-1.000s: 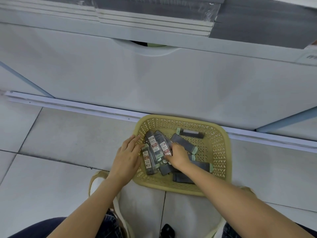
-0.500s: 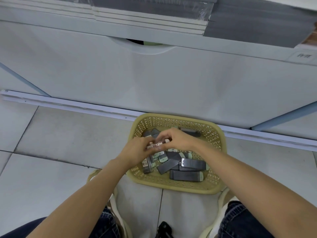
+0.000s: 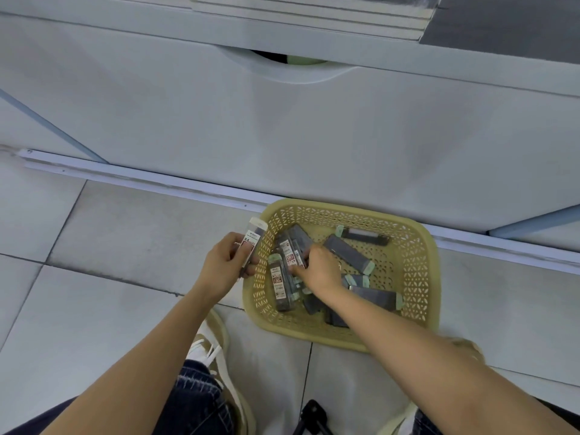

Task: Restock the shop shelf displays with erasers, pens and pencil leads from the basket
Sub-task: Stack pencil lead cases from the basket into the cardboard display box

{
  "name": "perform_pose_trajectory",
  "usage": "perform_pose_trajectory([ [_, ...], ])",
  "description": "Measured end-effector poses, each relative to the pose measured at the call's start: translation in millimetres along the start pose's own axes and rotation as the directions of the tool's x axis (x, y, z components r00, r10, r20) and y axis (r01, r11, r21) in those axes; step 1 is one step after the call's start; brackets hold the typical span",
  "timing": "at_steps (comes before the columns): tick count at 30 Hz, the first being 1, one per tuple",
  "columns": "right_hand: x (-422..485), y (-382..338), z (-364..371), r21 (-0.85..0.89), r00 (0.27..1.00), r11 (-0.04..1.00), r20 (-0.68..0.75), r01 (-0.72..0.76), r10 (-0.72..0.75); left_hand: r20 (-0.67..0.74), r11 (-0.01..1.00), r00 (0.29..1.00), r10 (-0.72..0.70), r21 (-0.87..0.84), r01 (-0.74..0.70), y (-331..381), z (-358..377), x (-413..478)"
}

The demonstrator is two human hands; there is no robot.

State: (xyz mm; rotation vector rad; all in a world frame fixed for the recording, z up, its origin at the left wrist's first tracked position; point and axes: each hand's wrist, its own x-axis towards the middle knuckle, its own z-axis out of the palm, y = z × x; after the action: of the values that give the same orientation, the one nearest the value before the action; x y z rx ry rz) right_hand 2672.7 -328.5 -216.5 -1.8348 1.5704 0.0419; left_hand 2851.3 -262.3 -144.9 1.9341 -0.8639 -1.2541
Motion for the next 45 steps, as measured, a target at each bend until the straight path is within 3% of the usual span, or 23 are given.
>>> perform_pose_trajectory([
  [5, 10, 12, -15, 0.270, 0.992, 0.962, 0.126, -0.029, -0.006, 0.011, 1.000, 1.000, 0.011, 0.003, -0.011, -1, 0, 3],
  [8, 18, 22, -47, 0.365, 0.970, 0.931, 0.227, -0.001, -0.088, 0.010, 0.998, 0.999, 0.040, 0.038, -0.041, 3, 2, 5],
  [12, 20, 25, -100, 0.349, 0.836, 0.933, 0.485, 0.086, -0.258, -0.028, 0.988, 0.994, 0.110, 0.110, -0.107, 21, 14, 4],
  [15, 13, 14, -118, 0.343, 0.737, 0.932, 0.598, 0.121, -0.316, 0.122, 0.981, 0.990, 0.074, 0.171, -0.095, 36, 30, -3],
  [17, 10, 10, -119, 0.375, 0.746, 0.918, 0.574, 0.126, -0.337, 0.268, 0.991, 0.963, -0.002, 0.127, -0.033, 39, 40, -9],
  [19, 8, 10, -119, 0.422, 0.812, 0.898, 0.475, 0.127, -0.338, 0.320, 0.998, 0.946, -0.058, 0.009, 0.058, 38, 45, -15],
  [21, 7, 14, -119, 0.555, 0.870, 0.830, 0.381, 0.056, -0.313, 0.297, 0.987, 0.951, -0.083, -0.105, 0.119, 38, 46, -19],
  [23, 4, 22, -117, 0.718, 0.877, 0.692, 0.378, -0.074, -0.298, 0.253, 0.979, 0.965, -0.074, -0.168, 0.119, 37, 46, -21],
  [24, 1, 24, -116, 0.733, 0.871, 0.674, 0.390, -0.097, -0.299, 0.230, 0.975, 0.970, -0.075, -0.185, 0.119, 36, 46, -22],
  [27, -6, 28, -107, 0.688, 0.886, 0.725, 0.359, -0.040, -0.293, 0.187, 0.964, 0.977, -0.100, -0.225, 0.141, 36, 49, -22],
  [32, -11, 21, -94, 0.837, 0.944, 0.542, 0.236, -0.075, -0.232, 0.178, 0.947, 0.976, -0.121, -0.274, 0.167, 39, 54, -19],
  [37, -13, 16, -92, 0.861, 0.940, 0.499, 0.248, -0.102, -0.235, 0.210, 0.954, 0.967, -0.141, -0.231, 0.190, 37, 54, -18],
  [41, -14, 21, -94, 0.858, 0.832, 0.452, 0.425, -0.245, -0.355, 0.215, 0.957, 0.969, -0.118, -0.237, 0.169, 36, 54, -18],
  [45, -17, 21, -94, 0.899, 0.906, 0.390, 0.320, -0.198, -0.278, 0.220, 0.964, 0.968, -0.117, -0.211, 0.164, 41, 55, -20],
])
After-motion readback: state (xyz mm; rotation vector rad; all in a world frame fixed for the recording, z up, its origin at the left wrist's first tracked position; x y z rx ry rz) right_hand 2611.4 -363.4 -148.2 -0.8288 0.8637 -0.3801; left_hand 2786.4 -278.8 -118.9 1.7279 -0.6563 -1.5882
